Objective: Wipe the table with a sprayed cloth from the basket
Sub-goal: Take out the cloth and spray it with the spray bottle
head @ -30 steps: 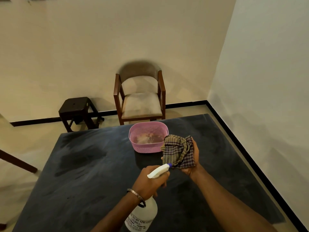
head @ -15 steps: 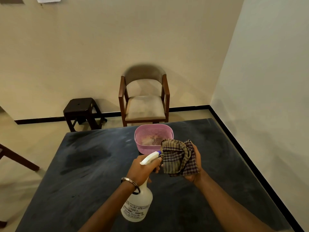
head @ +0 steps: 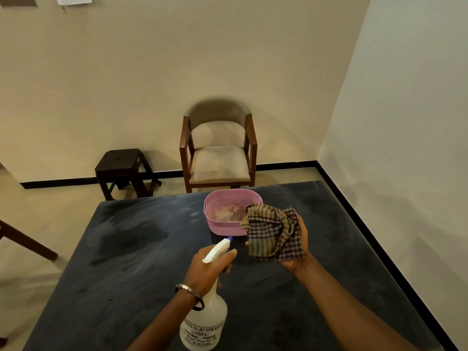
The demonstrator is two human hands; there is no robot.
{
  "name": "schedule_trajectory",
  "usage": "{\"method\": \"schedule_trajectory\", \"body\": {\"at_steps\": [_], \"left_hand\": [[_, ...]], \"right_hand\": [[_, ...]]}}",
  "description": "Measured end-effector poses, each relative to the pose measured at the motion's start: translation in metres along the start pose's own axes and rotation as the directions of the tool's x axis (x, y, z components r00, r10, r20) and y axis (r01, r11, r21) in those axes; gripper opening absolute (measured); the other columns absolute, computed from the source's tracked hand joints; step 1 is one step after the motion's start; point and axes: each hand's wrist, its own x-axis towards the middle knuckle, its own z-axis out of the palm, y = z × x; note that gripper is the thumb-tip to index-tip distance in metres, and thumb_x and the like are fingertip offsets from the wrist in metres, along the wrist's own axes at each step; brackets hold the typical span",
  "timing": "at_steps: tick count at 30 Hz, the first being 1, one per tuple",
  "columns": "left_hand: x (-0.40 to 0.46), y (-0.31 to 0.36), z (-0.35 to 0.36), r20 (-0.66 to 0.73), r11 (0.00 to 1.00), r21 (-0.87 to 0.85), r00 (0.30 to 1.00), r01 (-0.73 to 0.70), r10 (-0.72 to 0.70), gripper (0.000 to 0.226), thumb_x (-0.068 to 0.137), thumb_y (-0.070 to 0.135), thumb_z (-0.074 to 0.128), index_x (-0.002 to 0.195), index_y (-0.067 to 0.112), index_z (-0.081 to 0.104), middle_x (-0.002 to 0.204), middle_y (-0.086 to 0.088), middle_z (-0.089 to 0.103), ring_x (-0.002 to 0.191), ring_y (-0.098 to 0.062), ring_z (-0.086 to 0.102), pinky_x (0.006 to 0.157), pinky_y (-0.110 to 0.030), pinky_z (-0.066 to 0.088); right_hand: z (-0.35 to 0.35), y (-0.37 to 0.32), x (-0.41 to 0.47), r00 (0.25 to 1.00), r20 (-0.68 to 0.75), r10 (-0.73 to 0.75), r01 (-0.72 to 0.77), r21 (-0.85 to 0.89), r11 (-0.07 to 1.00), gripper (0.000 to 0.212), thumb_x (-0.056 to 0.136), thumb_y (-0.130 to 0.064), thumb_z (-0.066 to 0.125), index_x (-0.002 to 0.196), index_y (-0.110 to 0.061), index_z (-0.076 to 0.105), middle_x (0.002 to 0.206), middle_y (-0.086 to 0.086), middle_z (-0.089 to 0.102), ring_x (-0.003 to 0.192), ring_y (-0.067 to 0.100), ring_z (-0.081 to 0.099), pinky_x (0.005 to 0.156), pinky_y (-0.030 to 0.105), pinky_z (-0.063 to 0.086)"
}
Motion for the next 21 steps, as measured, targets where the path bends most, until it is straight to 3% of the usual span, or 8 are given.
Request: {"method": "schedule_trajectory", "body": {"at_steps": [2, 4, 5, 7, 10, 13, 17, 21], "left_hand": [[-0.005, -0.003, 0.004, 0.056, 1.0, 0.006, 0.998, -0.024, 0.024, 0.018, 0.09, 0.03, 0.064, 0.083, 0.013, 0.065, 0.074, 0.001, 0.064, 0.062, -0.005, 0.06, 0.053, -0.022, 0.048], [-0.008, -0.003, 0.008, 0.079, 1.0, 0.001, 0.997, -0.008, 0.007, 0.018, 0.091, 0.031, 0.064, 0.084, 0.015, 0.065, 0.073, 0.001, 0.064, 0.06, -0.005, 0.059, 0.053, -0.022, 0.047], [-0.009, -0.003, 0.011, 0.08, 1.0, -0.014, 0.997, 0.012, -0.01, 0.018, 0.09, 0.033, 0.064, 0.085, 0.016, 0.064, 0.072, 0.0, 0.063, 0.06, -0.005, 0.059, 0.053, -0.021, 0.047], [-0.011, -0.004, 0.016, 0.068, 0.999, -0.011, 0.996, 0.05, -0.049, 0.019, 0.09, 0.035, 0.064, 0.093, 0.016, 0.064, 0.074, -0.001, 0.064, 0.063, -0.007, 0.061, 0.053, -0.02, 0.046], [-0.013, -0.006, 0.019, 0.054, 0.998, 0.014, 0.997, 0.059, -0.06, 0.019, 0.089, 0.033, 0.065, 0.099, 0.017, 0.064, 0.079, 0.0, 0.065, 0.067, -0.008, 0.062, 0.053, -0.019, 0.047], [-0.015, -0.009, 0.023, 0.087, 0.997, 0.049, 0.994, 0.064, -0.068, 0.016, 0.09, 0.033, 0.063, 0.088, 0.018, 0.065, 0.076, 0.0, 0.065, 0.067, -0.007, 0.062, 0.054, -0.02, 0.048], [-0.018, -0.008, 0.032, 0.089, 0.994, 0.062, 0.992, 0.087, -0.093, 0.013, 0.091, 0.032, 0.062, 0.091, 0.019, 0.064, 0.073, -0.002, 0.063, 0.065, -0.008, 0.06, 0.052, -0.02, 0.046], [-0.019, -0.001, 0.041, 0.16, 0.998, 0.069, 0.987, 0.001, -0.012, 0.006, 0.09, 0.027, 0.064, 0.095, 0.024, 0.064, 0.086, -0.004, 0.063, 0.075, -0.011, 0.062, 0.056, -0.021, 0.052]], "right_hand": [[0.009, -0.004, 0.005, 0.999, -0.028, -0.036, 0.037, 0.043, 0.998, 0.049, 0.099, -0.042, 0.054, 0.127, -0.003, 0.064, 0.127, 0.031, 0.059, 0.124, 0.031, 0.057, 0.108, 0.049, 0.043], [0.001, -0.003, 0.009, 0.985, -0.171, -0.035, 0.033, -0.015, 0.999, 0.056, 0.101, -0.051, 0.038, 0.102, -0.012, 0.078, 0.11, 0.024, 0.069, 0.104, 0.03, 0.068, 0.096, 0.052, 0.053], [-0.003, -0.003, 0.011, 0.994, -0.106, 0.0, 0.004, 0.033, 0.999, 0.063, 0.1, -0.055, 0.033, 0.1, -0.012, 0.08, 0.116, 0.022, 0.069, 0.105, 0.033, 0.069, 0.095, 0.055, 0.053], [-0.009, 0.0, 0.016, 0.988, -0.152, -0.023, 0.03, 0.046, 0.998, 0.064, 0.089, -0.061, 0.05, 0.116, -0.009, 0.075, 0.136, 0.021, 0.06, 0.124, 0.041, 0.058, 0.109, 0.062, 0.038], [-0.02, 0.0, 0.021, 0.993, -0.112, -0.022, 0.023, 0.004, 1.0, 0.087, 0.056, -0.057, 0.086, 0.126, -0.008, 0.069, 0.142, 0.021, 0.055, 0.134, 0.043, 0.047, 0.115, 0.063, 0.027], [-0.025, 0.001, 0.021, 0.997, -0.066, -0.043, 0.043, -0.002, 0.999, 0.092, 0.055, -0.056, 0.086, 0.131, -0.009, 0.065, 0.143, 0.02, 0.055, 0.134, 0.043, 0.048, 0.114, 0.064, 0.028], [-0.023, -0.002, 0.021, 0.991, -0.135, -0.001, 0.005, 0.023, 1.0, 0.076, 0.073, -0.063, 0.063, 0.129, -0.011, 0.067, 0.139, 0.019, 0.058, 0.133, 0.042, 0.048, 0.113, 0.062, 0.031], [-0.018, 0.001, 0.016, 0.988, -0.156, 0.017, -0.014, 0.02, 1.0, 0.071, 0.073, -0.064, 0.067, 0.12, -0.011, 0.073, 0.136, 0.021, 0.06, 0.131, 0.042, 0.05, 0.11, 0.062, 0.035]]}}
